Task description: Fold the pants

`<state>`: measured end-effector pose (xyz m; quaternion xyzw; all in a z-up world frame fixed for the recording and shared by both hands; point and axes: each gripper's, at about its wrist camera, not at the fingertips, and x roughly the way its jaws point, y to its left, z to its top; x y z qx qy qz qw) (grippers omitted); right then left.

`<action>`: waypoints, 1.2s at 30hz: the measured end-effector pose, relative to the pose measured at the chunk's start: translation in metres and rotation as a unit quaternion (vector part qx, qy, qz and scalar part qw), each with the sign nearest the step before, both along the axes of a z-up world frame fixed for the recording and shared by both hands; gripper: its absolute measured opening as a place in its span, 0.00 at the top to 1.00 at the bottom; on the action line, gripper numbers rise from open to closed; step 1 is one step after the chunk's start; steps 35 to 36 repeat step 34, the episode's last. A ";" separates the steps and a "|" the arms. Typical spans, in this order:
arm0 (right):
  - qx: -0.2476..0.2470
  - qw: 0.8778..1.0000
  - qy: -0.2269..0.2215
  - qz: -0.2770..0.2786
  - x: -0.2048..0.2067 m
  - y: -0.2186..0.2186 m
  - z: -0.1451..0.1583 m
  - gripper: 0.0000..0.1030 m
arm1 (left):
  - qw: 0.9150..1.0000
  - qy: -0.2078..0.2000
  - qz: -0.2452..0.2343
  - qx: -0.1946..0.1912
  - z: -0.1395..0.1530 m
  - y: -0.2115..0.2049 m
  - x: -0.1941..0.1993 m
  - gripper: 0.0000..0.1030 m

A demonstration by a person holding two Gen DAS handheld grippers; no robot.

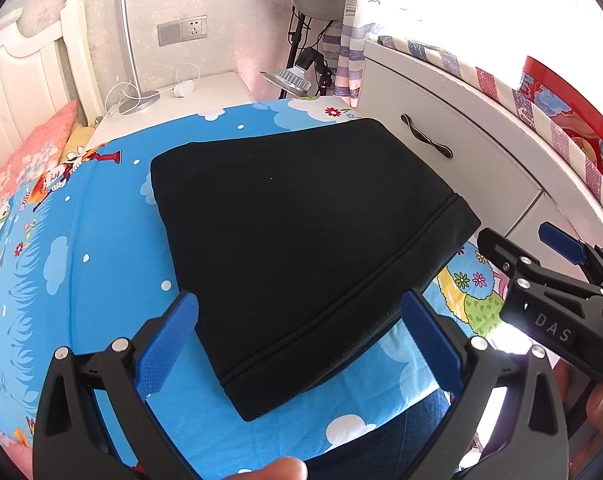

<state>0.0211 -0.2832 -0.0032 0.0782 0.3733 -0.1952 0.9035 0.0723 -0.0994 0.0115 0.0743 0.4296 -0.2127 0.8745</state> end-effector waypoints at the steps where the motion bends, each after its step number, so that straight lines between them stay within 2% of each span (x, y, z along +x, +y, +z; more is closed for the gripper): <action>1: 0.000 1.000 -0.001 0.000 0.000 0.000 0.000 0.14 | 1.000 0.000 0.000 0.000 0.000 0.000 0.000 0.02; 22: 0.002 1.000 0.000 -0.001 -0.001 -0.001 0.000 0.14 | 1.000 -0.001 -0.008 -0.002 -0.001 -0.002 -0.002 0.02; 24: 0.004 1.000 -0.001 -0.003 -0.001 -0.002 -0.001 0.14 | 0.999 -0.015 -0.018 -0.023 0.001 -0.001 -0.005 0.02; 27: 0.010 1.000 -0.004 -0.005 -0.001 -0.003 -0.001 0.14 | 0.999 -0.016 -0.022 -0.033 0.002 -0.003 -0.003 0.02; 30: 0.018 1.000 -0.010 -0.001 0.000 -0.003 -0.001 0.14 | 0.996 0.006 -0.028 -0.085 0.010 0.012 0.003 0.02; 32: 0.023 1.000 -0.020 0.003 -0.001 -0.002 0.000 0.14 | 0.994 -0.017 0.012 -0.104 0.022 0.048 0.006 0.02; 33: 0.024 0.999 -0.024 0.003 -0.001 -0.001 0.000 0.14 | 0.992 -0.039 0.059 -0.105 0.028 0.080 0.008 0.02; 34: 0.027 0.999 -0.028 0.004 0.000 0.000 -0.001 0.14 | 0.986 -0.061 0.117 -0.103 0.032 0.119 0.010 0.02; 36: 0.027 0.999 -0.028 0.004 0.000 0.000 -0.001 0.14 | 0.986 -0.061 0.117 -0.103 0.032 0.119 0.010 0.02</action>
